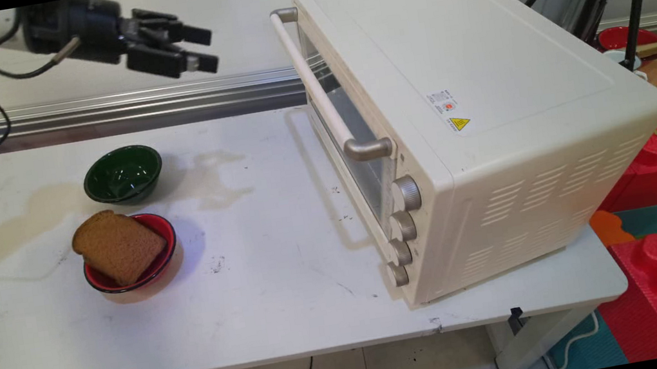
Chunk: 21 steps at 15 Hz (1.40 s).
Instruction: Open the oven
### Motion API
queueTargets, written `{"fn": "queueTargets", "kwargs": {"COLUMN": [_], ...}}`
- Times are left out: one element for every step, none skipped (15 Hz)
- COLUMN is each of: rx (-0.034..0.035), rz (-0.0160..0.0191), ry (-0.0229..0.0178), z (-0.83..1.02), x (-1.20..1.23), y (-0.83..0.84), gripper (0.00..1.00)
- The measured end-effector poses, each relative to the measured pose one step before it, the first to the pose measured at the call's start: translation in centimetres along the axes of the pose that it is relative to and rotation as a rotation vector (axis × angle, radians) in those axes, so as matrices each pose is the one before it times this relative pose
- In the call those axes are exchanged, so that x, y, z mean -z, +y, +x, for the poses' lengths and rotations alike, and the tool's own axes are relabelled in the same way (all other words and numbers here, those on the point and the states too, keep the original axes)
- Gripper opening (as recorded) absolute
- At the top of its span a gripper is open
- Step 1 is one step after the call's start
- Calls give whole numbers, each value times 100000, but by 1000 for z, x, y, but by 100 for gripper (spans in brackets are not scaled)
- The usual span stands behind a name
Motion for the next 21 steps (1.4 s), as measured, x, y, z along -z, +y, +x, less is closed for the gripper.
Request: {"fn": "queueTargets", "kwargs": {"rx": [-154, -136, -126, -159, -79, -125, -77, -115, -170, -155, -141, -80, -92, 13, 43, 87, 96, 80, 41, 45, -79], "rz": [-157, -241, -134, -188, -90, -75, -52, -138, -209, -91, -28, 6, -87, -98, -182, -146, -139, -97, -25, -4, 46], "ry": [539, 734, 410, 520, 284, 406, 236, 269, 330, 215, 101, 46, -119, -153, -370, -277, -437, -360, -392, -324, -503], "z": [267, 376, 230, 324, 193, 278, 176, 234, 297, 193, 149, 92, 96, 41, 17, 3, -20, -15, -28, -22, -35], "x": [-469, -707, -460, -706, -453, -686, -452, -657, -839, -551, -488, -305, -443, -282, -414, -267, -408, -349, -382, -294, -480], "y": [10, 16, 10, 21, 9, 30, 22, 65, 57, 54, 38, 15, 32, 22, 40, 28, 26, 15, -19, -14, -46], "gripper": [100, 100, 100, 100, 100, 100, 100, 100, 100, 0, 0, 0, 0, 0, 0, 0, 0, 0, 0, 0, 0]}}
